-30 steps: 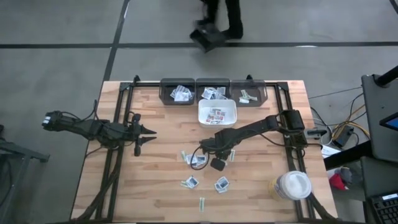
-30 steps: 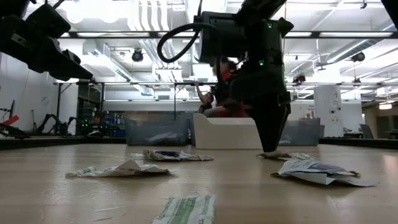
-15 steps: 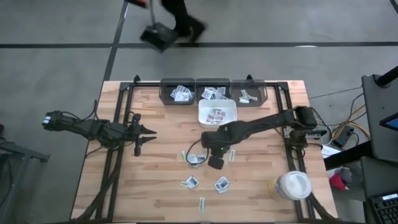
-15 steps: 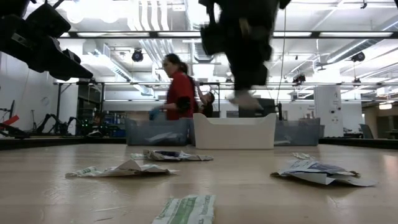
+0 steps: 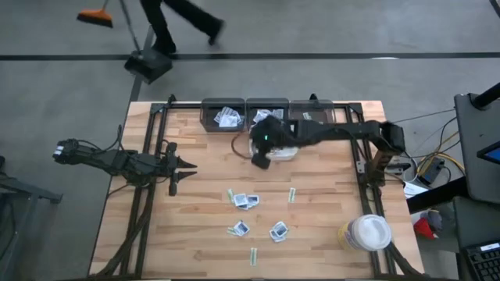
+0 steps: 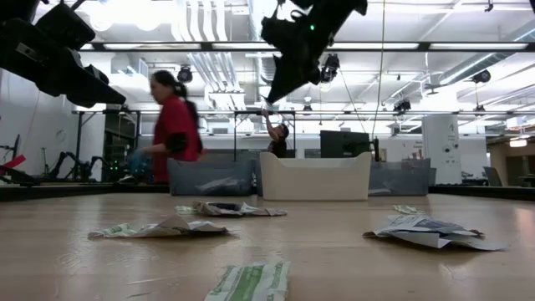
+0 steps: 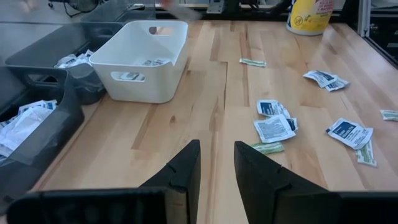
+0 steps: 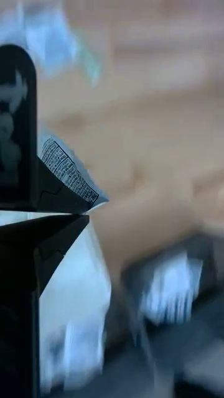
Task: Pick & Place First Aid Supplies
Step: Put the orange ointment pack into the white bin
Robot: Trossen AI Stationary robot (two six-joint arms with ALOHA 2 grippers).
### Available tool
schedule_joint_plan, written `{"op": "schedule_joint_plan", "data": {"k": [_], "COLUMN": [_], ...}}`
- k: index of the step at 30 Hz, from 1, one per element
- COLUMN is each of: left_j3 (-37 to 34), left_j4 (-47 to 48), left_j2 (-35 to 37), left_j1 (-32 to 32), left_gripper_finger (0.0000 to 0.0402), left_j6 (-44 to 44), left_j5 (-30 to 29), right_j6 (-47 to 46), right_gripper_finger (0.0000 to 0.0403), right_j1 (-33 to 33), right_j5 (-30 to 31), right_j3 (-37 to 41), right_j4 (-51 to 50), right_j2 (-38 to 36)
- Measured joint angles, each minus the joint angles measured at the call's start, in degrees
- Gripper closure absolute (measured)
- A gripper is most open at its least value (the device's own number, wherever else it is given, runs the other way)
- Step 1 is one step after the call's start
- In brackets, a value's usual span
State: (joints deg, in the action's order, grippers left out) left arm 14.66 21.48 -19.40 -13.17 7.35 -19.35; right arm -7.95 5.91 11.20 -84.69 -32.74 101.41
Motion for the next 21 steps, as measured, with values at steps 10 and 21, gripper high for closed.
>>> {"op": "schedule_joint_plan", "data": {"k": [10,21], "left_j3": [0.0,0.0], "left_j4": [-0.03,-0.01], "left_j2": [-0.02,-0.04], "left_j1": [-0.02,0.0], "left_gripper_finger": [0.0307,0.0307], "left_j6": [0.5,0.8], "left_j5": [0.0,-0.01], "right_j6": [18.93,30.84], "right_gripper_finger": [0.0394,0.0394], "right_j1": [10.45,13.93], "right_j5": [3.67,-6.53], "right_j3": [-5.87,-7.69], "right_j4": [-12.92,-19.71], "right_j2": [5.61,13.66]}}
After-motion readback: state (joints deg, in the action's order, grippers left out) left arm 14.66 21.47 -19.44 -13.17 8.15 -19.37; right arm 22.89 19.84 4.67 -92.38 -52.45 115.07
